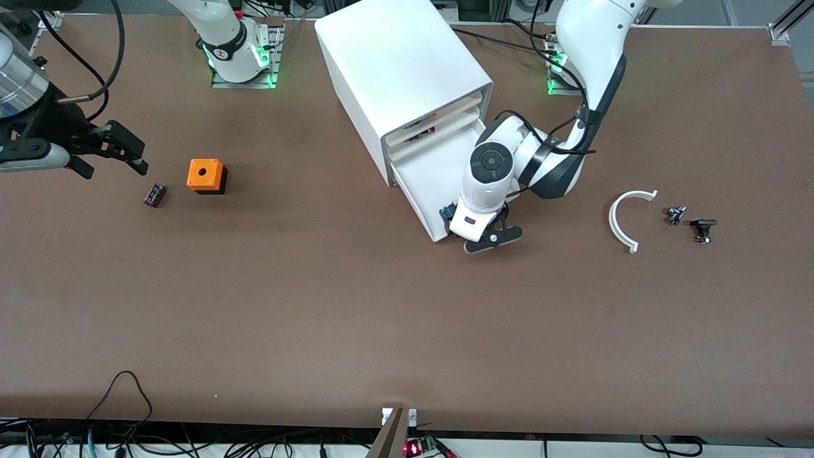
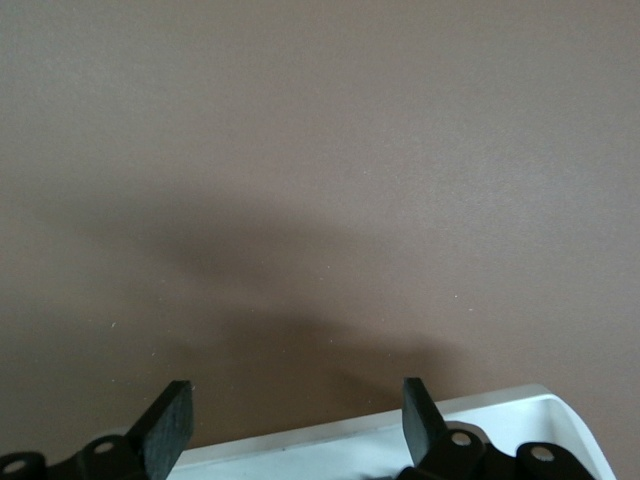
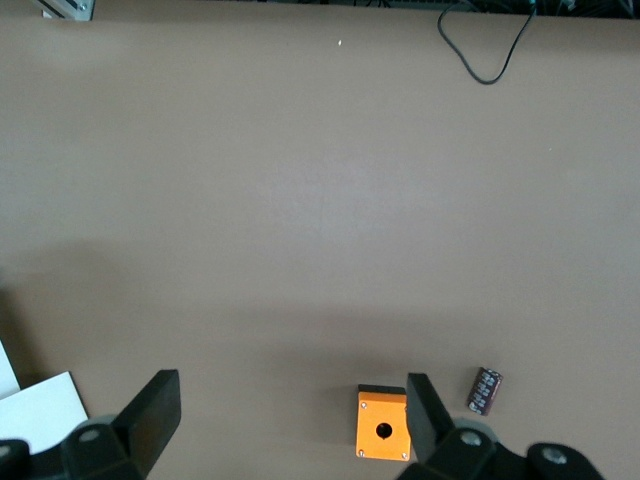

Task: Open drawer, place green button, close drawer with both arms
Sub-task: 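Push the drawer inward with the left gripper while the right gripper returns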

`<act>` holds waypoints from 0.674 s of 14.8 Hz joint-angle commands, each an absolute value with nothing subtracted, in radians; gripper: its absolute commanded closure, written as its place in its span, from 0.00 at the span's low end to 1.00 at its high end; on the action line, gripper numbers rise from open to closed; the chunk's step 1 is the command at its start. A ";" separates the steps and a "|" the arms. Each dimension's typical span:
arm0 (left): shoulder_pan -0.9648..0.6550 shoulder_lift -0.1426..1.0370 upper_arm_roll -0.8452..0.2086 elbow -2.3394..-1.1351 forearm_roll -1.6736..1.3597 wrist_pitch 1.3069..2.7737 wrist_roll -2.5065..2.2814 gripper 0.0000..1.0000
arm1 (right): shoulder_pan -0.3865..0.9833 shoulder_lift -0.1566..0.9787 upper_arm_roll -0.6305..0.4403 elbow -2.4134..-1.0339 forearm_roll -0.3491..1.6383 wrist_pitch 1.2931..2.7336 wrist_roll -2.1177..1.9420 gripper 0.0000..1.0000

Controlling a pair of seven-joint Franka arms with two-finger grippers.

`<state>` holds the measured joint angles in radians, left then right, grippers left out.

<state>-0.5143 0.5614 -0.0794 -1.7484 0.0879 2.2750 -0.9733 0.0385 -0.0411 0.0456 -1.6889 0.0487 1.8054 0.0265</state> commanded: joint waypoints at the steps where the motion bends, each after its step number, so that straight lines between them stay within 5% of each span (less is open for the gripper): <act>1: -0.525 0.558 -0.074 -1.766 0.123 2.289 -1.025 0.08 | 0.012 -0.009 0.066 -1.628 0.037 1.759 0.026 0.00; 10: -0.534 0.558 -0.067 -1.776 0.123 2.316 -1.071 0.08 | 0.011 -0.008 0.064 -1.583 0.038 1.756 0.026 0.00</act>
<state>-0.5222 0.5631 -0.0772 -1.7599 0.0937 2.2899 -1.0417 0.0288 -0.0194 0.0457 -1.6248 0.0482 1.7811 0.0265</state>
